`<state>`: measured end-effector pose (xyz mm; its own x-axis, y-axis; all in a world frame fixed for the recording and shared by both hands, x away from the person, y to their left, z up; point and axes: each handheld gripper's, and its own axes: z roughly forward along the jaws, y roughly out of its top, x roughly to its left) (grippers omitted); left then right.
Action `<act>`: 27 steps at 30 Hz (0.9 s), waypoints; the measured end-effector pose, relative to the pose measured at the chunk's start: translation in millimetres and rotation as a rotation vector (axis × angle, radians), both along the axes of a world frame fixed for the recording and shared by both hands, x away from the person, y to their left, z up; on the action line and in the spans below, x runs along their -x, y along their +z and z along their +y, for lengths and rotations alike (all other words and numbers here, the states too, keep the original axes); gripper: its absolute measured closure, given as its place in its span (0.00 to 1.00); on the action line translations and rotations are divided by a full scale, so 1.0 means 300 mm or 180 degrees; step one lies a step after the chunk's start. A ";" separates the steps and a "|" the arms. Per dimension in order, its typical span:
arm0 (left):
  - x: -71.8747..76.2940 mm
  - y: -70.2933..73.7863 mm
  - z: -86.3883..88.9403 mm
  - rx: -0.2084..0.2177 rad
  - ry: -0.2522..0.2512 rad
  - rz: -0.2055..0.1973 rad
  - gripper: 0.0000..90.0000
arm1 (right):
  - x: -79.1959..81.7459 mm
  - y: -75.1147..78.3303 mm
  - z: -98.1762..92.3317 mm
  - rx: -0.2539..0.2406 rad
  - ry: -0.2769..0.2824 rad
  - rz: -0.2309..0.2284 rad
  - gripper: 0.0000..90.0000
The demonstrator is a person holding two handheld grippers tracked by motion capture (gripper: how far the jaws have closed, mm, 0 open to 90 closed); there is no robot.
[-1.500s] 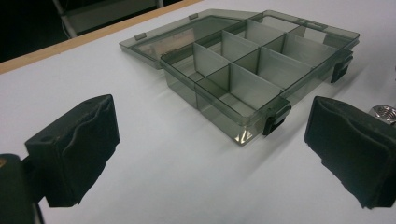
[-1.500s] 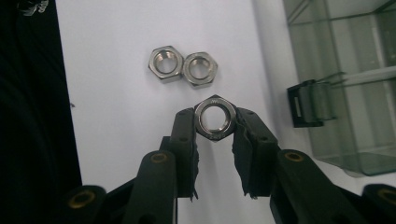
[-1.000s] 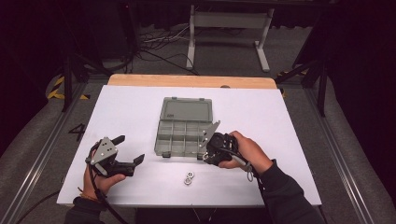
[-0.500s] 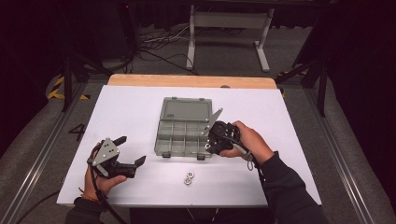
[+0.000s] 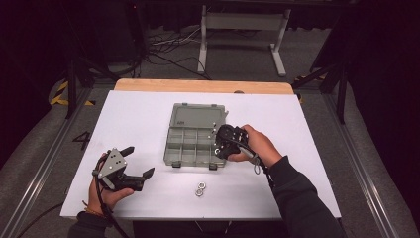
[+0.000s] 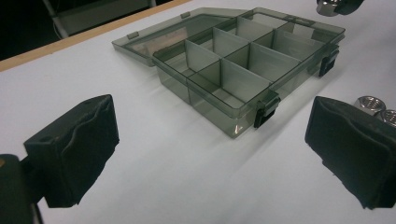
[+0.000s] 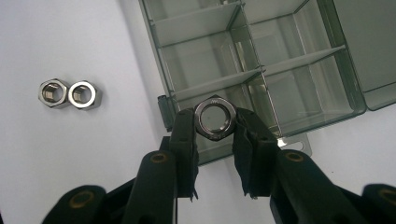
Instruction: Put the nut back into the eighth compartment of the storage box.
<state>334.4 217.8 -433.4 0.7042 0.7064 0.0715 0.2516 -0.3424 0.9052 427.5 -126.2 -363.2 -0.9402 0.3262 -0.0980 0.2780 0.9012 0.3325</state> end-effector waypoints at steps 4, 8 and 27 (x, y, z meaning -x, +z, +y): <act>0.003 -0.001 0.001 0.0003 0.0003 0.0001 0.04 | -0.012 -0.012 0.008 0.0024 0.0011 0.0018 0.78; 0.002 -0.004 0.002 -0.0006 0.0000 0.0007 0.04 | -0.020 -0.022 0.017 0.0031 0.0040 0.0035 0.78; 0.006 -0.009 0.001 -0.0045 -0.0014 0.0019 0.04 | -0.045 -0.085 0.032 0.0093 0.0052 0.0167 0.78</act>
<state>332.7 218.1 -436.2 0.7077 0.7023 0.0771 0.2556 -0.3562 0.8988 441.1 -116.8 -388.6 -0.9495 0.3084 -0.0577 0.2794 0.9150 0.2912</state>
